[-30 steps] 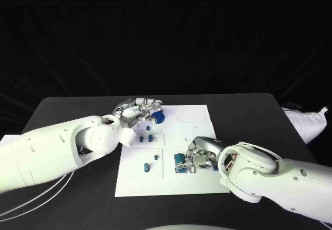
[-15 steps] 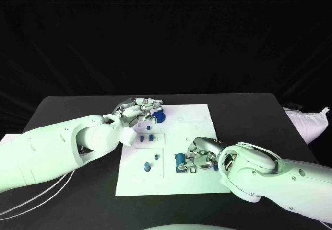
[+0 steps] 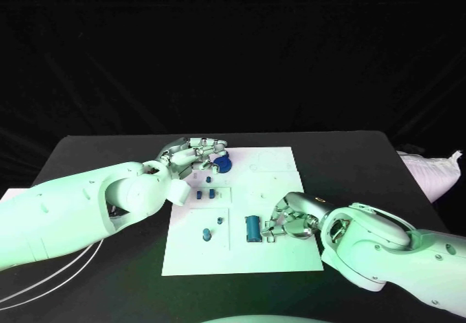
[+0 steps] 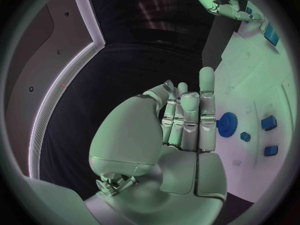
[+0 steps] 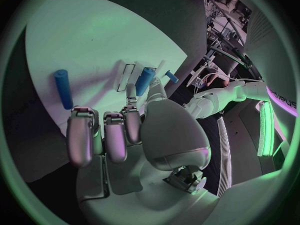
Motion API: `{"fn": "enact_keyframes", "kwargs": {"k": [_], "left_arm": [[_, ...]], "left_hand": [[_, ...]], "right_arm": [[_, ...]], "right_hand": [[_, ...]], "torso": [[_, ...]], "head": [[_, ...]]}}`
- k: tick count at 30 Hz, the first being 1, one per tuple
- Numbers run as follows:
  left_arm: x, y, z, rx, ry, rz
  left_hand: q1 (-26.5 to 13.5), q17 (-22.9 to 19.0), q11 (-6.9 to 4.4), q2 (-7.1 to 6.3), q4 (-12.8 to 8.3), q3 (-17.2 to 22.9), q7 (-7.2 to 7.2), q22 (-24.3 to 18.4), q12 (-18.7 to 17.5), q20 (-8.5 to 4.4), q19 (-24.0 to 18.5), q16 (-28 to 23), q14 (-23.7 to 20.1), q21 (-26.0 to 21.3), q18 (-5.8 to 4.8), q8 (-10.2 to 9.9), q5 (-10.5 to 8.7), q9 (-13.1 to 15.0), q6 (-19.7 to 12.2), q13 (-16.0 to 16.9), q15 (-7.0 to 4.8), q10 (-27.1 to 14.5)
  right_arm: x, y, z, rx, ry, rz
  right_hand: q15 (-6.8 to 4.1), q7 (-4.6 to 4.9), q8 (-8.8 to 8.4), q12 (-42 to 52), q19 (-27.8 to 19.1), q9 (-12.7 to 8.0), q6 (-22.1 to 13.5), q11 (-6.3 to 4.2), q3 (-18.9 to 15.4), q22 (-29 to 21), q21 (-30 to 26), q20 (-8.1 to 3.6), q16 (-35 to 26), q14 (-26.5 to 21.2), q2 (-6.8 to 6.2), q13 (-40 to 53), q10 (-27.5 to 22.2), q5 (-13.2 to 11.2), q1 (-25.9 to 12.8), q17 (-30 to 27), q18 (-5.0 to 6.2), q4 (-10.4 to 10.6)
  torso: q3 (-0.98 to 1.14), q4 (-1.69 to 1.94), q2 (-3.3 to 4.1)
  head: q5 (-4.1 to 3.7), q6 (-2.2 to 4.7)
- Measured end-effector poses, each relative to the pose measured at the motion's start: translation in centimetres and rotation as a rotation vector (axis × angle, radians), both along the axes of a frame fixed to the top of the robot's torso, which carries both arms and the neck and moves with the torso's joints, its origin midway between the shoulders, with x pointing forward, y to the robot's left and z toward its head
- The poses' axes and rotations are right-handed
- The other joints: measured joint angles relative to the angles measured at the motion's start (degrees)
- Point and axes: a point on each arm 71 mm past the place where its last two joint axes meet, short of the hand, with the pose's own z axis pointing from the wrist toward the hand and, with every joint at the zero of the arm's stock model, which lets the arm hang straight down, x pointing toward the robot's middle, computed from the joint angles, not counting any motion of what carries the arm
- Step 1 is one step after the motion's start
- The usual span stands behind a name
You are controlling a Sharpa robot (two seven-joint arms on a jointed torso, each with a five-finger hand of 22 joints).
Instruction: Assemble the parts on the task board
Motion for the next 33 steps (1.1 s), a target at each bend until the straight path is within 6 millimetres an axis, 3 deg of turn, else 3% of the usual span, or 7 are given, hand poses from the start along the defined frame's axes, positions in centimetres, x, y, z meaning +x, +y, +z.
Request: {"fn": "enact_keyframes", "kwargs": {"k": [7,10,14,17,22,25,33], "left_arm": [[0.0,0.1,0.0,0.002,0.000,0.002],[0.0,0.1,0.0,0.003,0.000,0.002],[0.0,0.1,0.0,0.003,-0.001,0.000],[0.0,0.0,0.0,0.004,-0.002,-0.001],[0.0,0.0,0.0,0.004,-0.002,-0.003],[0.0,0.0,-0.1,0.005,-0.003,-0.001],[0.1,0.1,-0.1,0.007,-0.003,0.001]], "left_hand": [[0.00,-0.10,0.00,0.00,0.00,0.00,0.00,0.00,0.28,0.00,0.00,0.00,-0.21,0.00,0.00,0.20,0.00,0.03,0.00,-0.01,-0.21,0.00],[0.00,-0.13,0.00,0.00,0.00,0.00,0.00,0.00,0.33,0.00,0.00,0.00,-0.21,0.00,0.00,0.20,0.00,0.07,0.00,0.00,-0.21,0.00],[0.00,-0.13,0.00,0.00,0.00,0.00,0.00,0.00,0.33,0.00,0.00,0.00,-0.21,0.00,0.00,0.20,0.00,0.06,0.00,-0.01,-0.21,0.00],[0.00,-0.13,0.00,0.00,0.00,0.00,0.00,0.00,0.33,0.00,0.00,0.00,-0.21,0.00,0.00,0.20,0.00,0.06,0.00,0.01,-0.21,0.00],[0.00,-0.13,0.00,0.00,0.00,0.00,0.00,0.00,0.33,0.00,0.00,0.00,-0.21,0.00,0.00,0.20,0.00,0.06,0.00,0.04,-0.21,0.00],[0.00,-0.13,0.00,0.00,0.00,0.00,0.00,0.01,0.33,0.00,0.00,0.00,-0.21,0.00,0.01,0.20,0.00,0.06,0.00,0.04,-0.21,0.00],[0.00,-0.13,0.00,0.00,0.00,0.00,0.20,-0.04,0.33,0.00,0.00,0.00,-0.21,0.00,0.00,0.20,0.00,0.05,-0.21,0.03,-0.21,0.00]], "right_arm": [[0.0,-3.1,1.3,0.039,-0.018,-0.051],[0.1,-4.6,1.4,0.031,-0.019,-0.075],[0.1,-6.4,1.4,0.016,-0.018,-0.109],[0.1,-7.2,1.4,0.004,-0.019,-0.124],[0.2,-8.0,1.2,-0.033,-0.025,-0.139],[0.2,-8.1,0.8,-0.056,-0.024,-0.141],[0.4,-7.7,-0.1,-0.106,-0.022,-0.126]], "right_hand": [[0.01,0.94,-2.31,-2.07,0.00,-0.70,-2.10,-0.04,0.00,-0.52,0.00,0.00,-0.35,0.00,0.08,3.26,-0.75,0.30,0.08,0.00,0.00,0.00],[0.41,1.70,-4.23,-2.86,-0.34,-1.44,-3.59,0.81,0.00,-0.87,-0.30,0.34,-0.85,-0.19,2.14,7.87,-2.40,-1.26,1.96,-0.01,0.00,0.00],[0.84,2.19,-6.32,-3.87,-0.71,-2.24,-4.25,1.40,0.00,-1.65,-0.68,0.71,-1.33,-0.01,3.09,7.99,-4.63,-2.62,2.62,0.01,0.00,0.00],[0.92,2.19,-6.44,-8.28,-0.71,-2.31,-3.53,1.69,-0.03,-1.56,-0.68,0.71,-1.56,-0.09,3.09,8.68,-4.68,-2.62,2.62,0.04,0.00,0.04],[0.93,1.65,-6.44,-5.41,-0.49,-2.14,-1.42,2.44,-0.88,-0.41,-0.68,0.93,-1.56,-0.09,3.34,8.65,-3.94,-1.68,2.53,0.04,0.00,0.44],[0.93,1.65,-6.44,-4.92,-0.50,-2.14,-1.42,2.44,-1.59,-0.40,-0.68,0.93,-1.56,-0.09,3.67,8.65,-3.94,-1.68,2.15,0.04,0.00,1.14],[1.01,1.49,-6.44,-4.61,-0.50,-2.14,-1.25,2.82,-1.60,-0.41,-0.68,0.93,-1.55,0.01,2.92,8.19,-3.53,-1.69,1.40,0.03,0.00,1.15]], "torso": [[0.02,-0.27,-0.10],[0.09,-0.44,-0.14],[0.14,-0.62,-0.17],[0.14,-0.73,-0.20],[0.17,-0.79,-0.33],[0.19,-0.79,-0.34],[0.17,-0.73,-0.34]], "head": [[-0.30,0.19],[-0.60,0.37],[-1.03,0.48],[-1.49,0.90],[-2.21,1.25],[-2.24,1.26],[-2.16,1.03]]}}
